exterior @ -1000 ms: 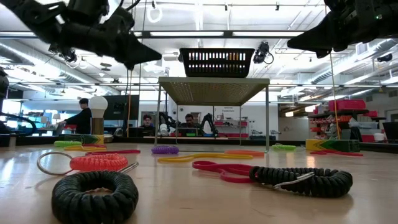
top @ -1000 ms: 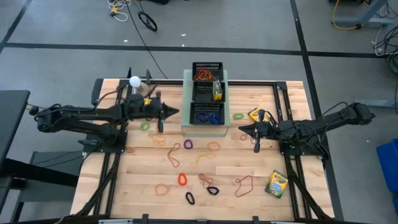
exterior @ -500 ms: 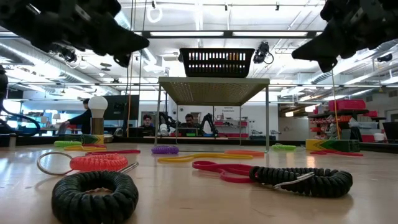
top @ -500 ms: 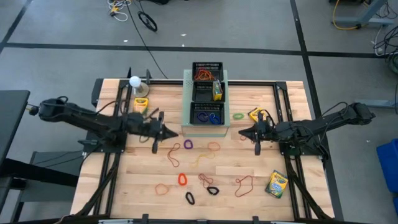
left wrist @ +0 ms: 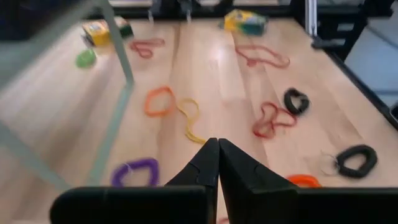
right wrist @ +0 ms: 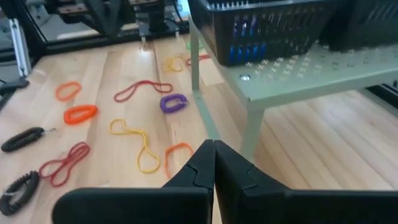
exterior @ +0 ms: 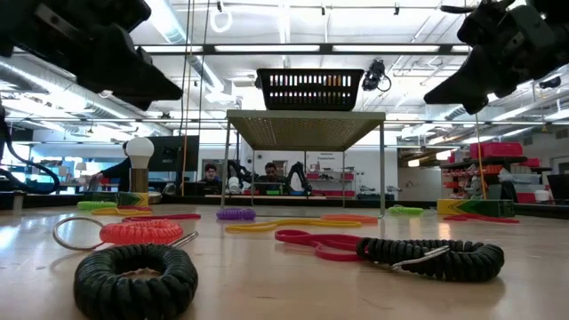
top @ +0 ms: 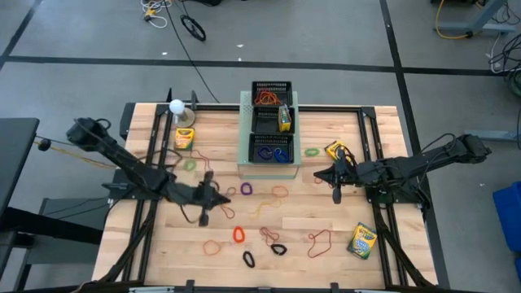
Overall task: Pick & Place Office Desk Supplies
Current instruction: Put the left black spring keychain into the bottom black bin on the shelf
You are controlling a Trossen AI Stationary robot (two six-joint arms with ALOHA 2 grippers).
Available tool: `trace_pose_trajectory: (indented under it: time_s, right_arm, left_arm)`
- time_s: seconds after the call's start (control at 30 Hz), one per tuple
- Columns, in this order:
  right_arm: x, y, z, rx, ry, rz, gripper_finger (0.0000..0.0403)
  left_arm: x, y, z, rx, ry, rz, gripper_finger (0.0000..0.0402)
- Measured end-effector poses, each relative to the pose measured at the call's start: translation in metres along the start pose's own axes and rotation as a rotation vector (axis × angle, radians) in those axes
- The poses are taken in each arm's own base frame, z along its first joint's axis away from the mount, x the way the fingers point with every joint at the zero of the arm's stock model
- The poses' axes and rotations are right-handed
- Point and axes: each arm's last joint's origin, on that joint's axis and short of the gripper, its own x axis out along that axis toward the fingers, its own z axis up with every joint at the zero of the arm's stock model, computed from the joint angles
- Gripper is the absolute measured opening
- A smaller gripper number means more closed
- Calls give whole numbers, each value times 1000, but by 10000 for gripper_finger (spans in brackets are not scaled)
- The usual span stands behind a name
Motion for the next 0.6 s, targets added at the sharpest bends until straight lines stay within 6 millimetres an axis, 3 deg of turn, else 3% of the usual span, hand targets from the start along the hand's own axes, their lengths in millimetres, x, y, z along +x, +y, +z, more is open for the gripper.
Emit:
trace_pose_trajectory:
  time_s: [0.43, 0.6]
  right_arm:
    - [0, 0, -1, -6, 14, -3, 7]
    - [0, 0, -1, -6, 14, -2, 7]
  left_arm:
    - [46, -79, 11, 23, 350, -71, 92]
    - [65, -111, 19, 112, 369, -132, 118]
